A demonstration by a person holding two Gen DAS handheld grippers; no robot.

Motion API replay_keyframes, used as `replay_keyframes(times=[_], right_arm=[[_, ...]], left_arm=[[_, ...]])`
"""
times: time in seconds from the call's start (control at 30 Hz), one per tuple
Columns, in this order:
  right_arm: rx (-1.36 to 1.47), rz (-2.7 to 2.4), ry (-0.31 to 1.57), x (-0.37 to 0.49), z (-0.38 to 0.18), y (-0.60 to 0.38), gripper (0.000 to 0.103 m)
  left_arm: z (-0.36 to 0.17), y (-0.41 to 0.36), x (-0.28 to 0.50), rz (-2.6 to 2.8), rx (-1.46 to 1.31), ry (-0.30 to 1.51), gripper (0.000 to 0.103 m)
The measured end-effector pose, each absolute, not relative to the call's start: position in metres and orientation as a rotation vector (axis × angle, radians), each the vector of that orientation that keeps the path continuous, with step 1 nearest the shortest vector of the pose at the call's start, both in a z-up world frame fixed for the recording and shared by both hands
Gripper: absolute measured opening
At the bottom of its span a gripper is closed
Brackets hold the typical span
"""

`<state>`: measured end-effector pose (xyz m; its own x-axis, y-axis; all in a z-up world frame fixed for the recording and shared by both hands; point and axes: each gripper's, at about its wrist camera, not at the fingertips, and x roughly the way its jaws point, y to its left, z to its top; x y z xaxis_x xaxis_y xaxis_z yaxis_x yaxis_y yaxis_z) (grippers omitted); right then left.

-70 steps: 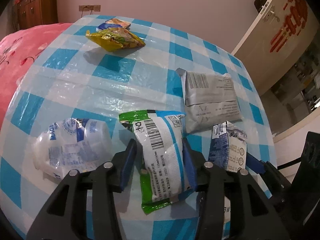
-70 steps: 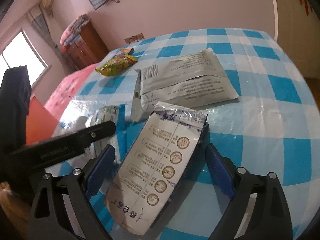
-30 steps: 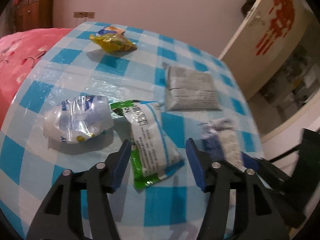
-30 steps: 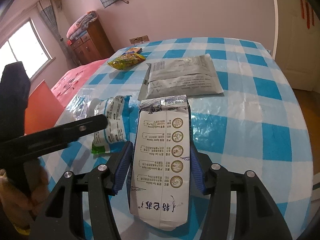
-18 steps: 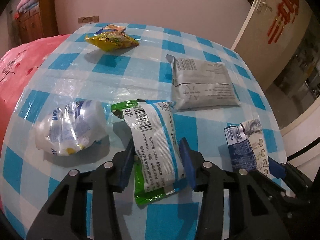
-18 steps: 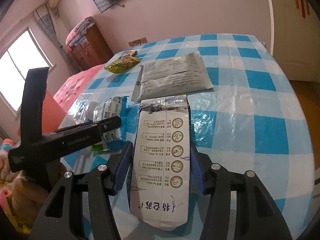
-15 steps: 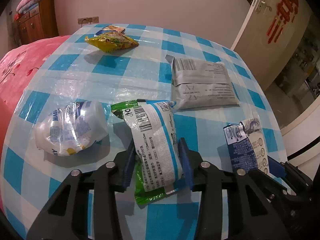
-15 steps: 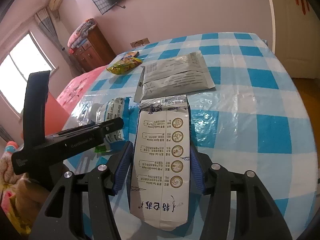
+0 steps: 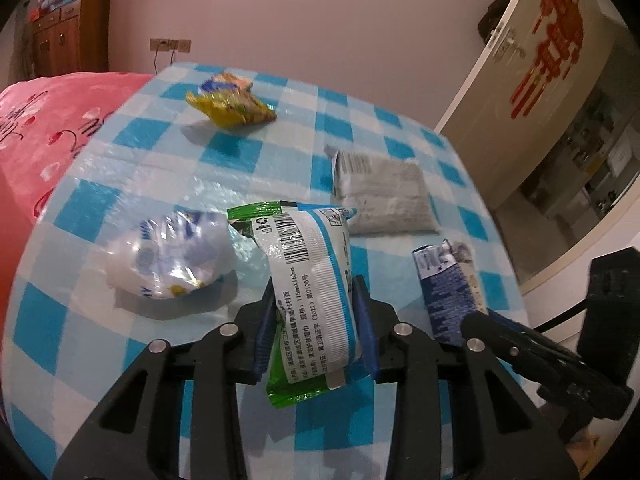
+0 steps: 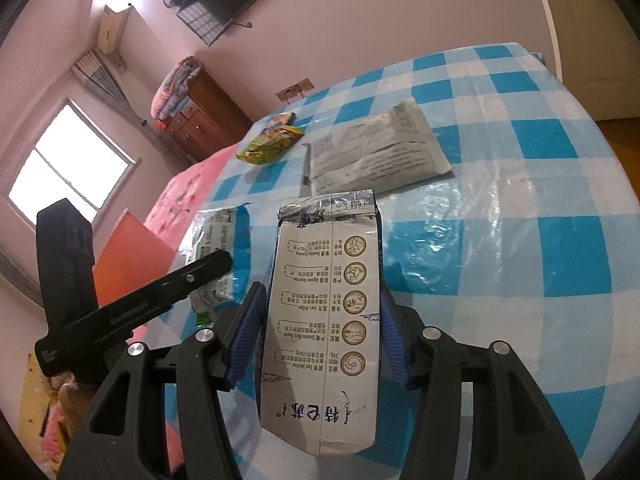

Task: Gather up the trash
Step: 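Carry both items over the orange bucket and open both grippers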

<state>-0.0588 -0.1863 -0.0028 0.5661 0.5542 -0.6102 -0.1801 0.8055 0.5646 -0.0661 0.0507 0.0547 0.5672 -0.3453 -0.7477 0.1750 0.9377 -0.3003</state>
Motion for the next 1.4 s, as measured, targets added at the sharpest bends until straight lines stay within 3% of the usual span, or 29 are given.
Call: replay_keyframes(times=[0.4, 0.8, 1.07, 1.3, 1.33, 1.37, 1.4], right_arm=[[0.509, 0.578, 0.876, -0.048, 0.035, -0.147, 0.056], [0.388, 0.874, 0.882, -0.014, 0.11, -0.009, 0.056], [0.258, 1.054, 0.827, 0.008, 0.164, 0.12, 0.056], [0.16, 1.118, 0.819, 0.022, 0.172, 0.208, 0.058], [0.156, 1.117, 0.833, 0.025, 0.167, 0.219, 0.062], [0.156, 1.098, 0.849, 0.029, 0.161, 0.227, 0.079], [0.166, 1.065, 0.865, 0.032, 0.154, 0.227, 0.089]], left_arm=[[0.116, 0.118, -0.093, -0.262, -0.256, 0.766, 0.037], [0.164, 0.254, -0.129, 0.017, -0.329, 0.607, 0.037], [0.164, 0.336, -0.134, 0.215, -0.366, 0.578, 0.037], [0.145, 0.374, -0.12, 0.282, -0.403, 0.613, 0.038], [0.142, 0.377, -0.118, 0.289, -0.408, 0.62, 0.043], [0.14, 0.378, -0.118, 0.297, -0.411, 0.622, 0.061], [0.138, 0.38, -0.119, 0.324, -0.413, 0.622, 0.07]])
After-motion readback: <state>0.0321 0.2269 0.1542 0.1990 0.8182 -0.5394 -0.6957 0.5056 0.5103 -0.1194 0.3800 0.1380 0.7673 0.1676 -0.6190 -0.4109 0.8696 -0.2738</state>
